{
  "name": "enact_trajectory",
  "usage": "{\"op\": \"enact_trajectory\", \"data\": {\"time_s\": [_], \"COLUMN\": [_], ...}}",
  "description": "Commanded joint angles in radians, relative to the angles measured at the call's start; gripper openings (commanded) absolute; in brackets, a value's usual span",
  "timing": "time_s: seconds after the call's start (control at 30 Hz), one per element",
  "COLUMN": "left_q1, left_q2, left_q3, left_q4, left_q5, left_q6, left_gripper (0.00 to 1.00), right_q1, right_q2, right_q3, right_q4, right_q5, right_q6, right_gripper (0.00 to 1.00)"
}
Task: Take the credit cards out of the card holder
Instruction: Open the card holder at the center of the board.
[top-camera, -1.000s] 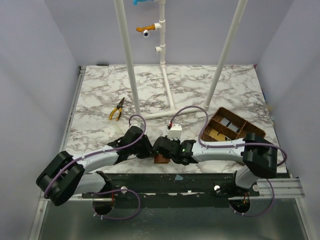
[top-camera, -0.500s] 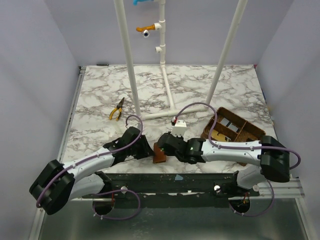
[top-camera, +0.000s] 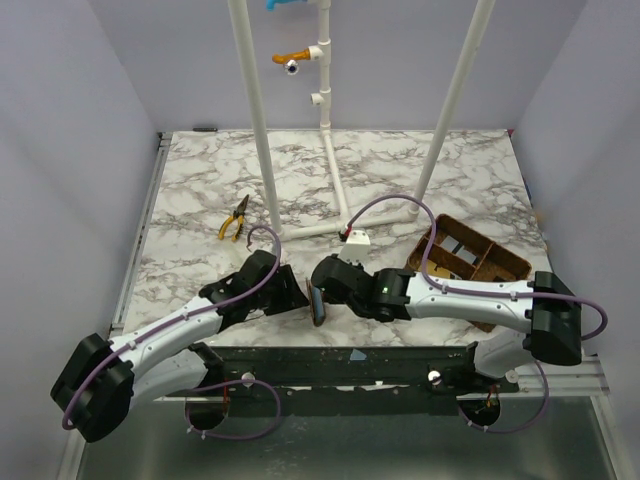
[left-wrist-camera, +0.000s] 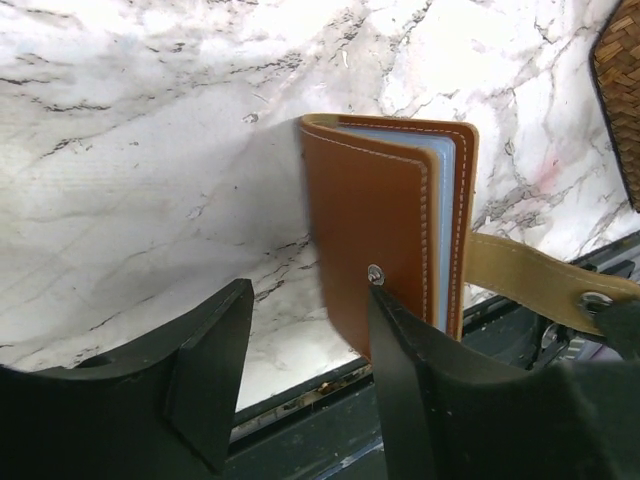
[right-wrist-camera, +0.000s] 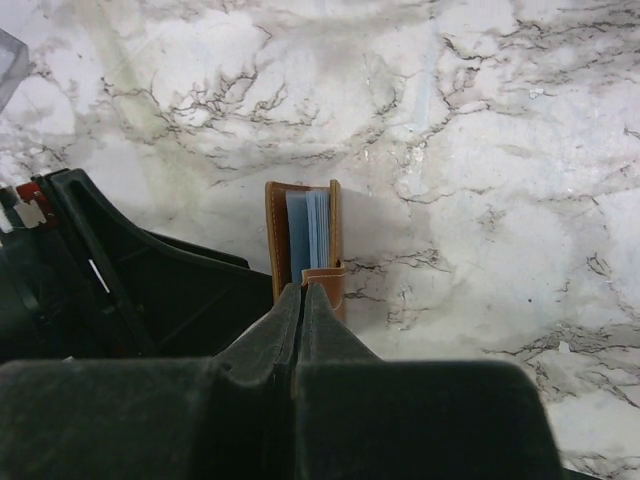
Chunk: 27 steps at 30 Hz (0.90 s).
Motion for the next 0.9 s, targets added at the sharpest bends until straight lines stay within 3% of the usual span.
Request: {"op": "enact_trajectory", "data": {"time_s": [0.0,0.23,0.57,0.87], "left_q1": [-0.004,-0.003,-0.003,-0.004], "left_q2": [-0.028,-0.09,-0.048,0.003], "left_q3": [0.01,-0.012,-0.021,0.021], "left_q4": [-0.031,-0.068,-0.03,-0.016], "left_q5": [-0.04,-0.083,-0.059,-0.034], "left_q6": [0.006,0.002,0.013,0.044], "left_gripper": [0.52,0.52,0.5,0.41], "right_q1": [0.003,0.003,0.002,-0.006], "right_q2": [-0.004,-0.005,-0.031,-0.097], "right_q3": [0.053,0.068,0.059,-0.093], "right_q4": [-0.044,-0.083,-0.17,-0.374], "right_q5": [0.049,0.064,0.106,0.191], "right_q6": [-0.02,-0.01,0.044,0.178], "right_gripper": [0.01,0.01,0.01,0.01]}}
